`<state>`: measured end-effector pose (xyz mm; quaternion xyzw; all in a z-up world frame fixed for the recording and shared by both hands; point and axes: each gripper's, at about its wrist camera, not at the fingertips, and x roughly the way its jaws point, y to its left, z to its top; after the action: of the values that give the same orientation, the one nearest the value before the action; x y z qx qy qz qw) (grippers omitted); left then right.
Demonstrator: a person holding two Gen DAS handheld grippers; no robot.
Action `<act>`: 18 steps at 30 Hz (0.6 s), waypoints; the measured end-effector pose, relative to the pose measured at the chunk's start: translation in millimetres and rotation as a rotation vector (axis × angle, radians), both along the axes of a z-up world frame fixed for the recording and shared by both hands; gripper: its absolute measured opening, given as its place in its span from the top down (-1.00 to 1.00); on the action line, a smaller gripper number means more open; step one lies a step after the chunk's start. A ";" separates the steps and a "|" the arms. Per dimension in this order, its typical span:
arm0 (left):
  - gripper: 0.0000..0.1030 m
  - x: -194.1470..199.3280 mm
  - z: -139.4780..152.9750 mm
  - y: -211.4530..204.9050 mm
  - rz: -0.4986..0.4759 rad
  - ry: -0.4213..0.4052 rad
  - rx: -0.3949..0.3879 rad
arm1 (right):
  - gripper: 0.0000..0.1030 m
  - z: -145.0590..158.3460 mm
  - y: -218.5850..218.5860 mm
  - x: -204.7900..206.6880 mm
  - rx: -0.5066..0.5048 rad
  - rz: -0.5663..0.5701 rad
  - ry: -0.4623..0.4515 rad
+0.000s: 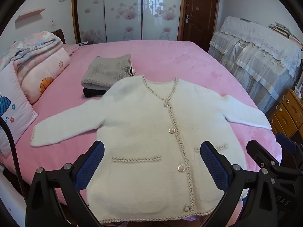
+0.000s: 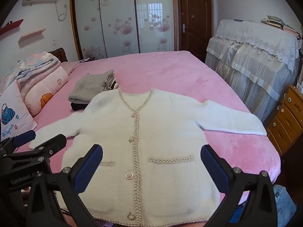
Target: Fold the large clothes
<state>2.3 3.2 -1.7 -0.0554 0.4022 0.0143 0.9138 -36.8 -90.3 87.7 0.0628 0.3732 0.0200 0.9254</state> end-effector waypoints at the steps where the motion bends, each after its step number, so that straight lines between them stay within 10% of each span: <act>1: -0.96 1.4 -1.1 2.3 -0.004 0.019 -0.011 | -1.00 -0.1 -0.2 -0.2 0.001 0.001 0.001; 18: -0.96 0.6 -20.7 6.2 0.000 0.111 -0.099 | -1.00 -6.9 -4.7 -1.8 0.025 0.010 0.006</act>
<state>2.9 9.4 -22.5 -0.0998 0.4524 -0.0029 0.8862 -38.6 -95.0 80.7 0.0726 0.3758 0.0290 0.9234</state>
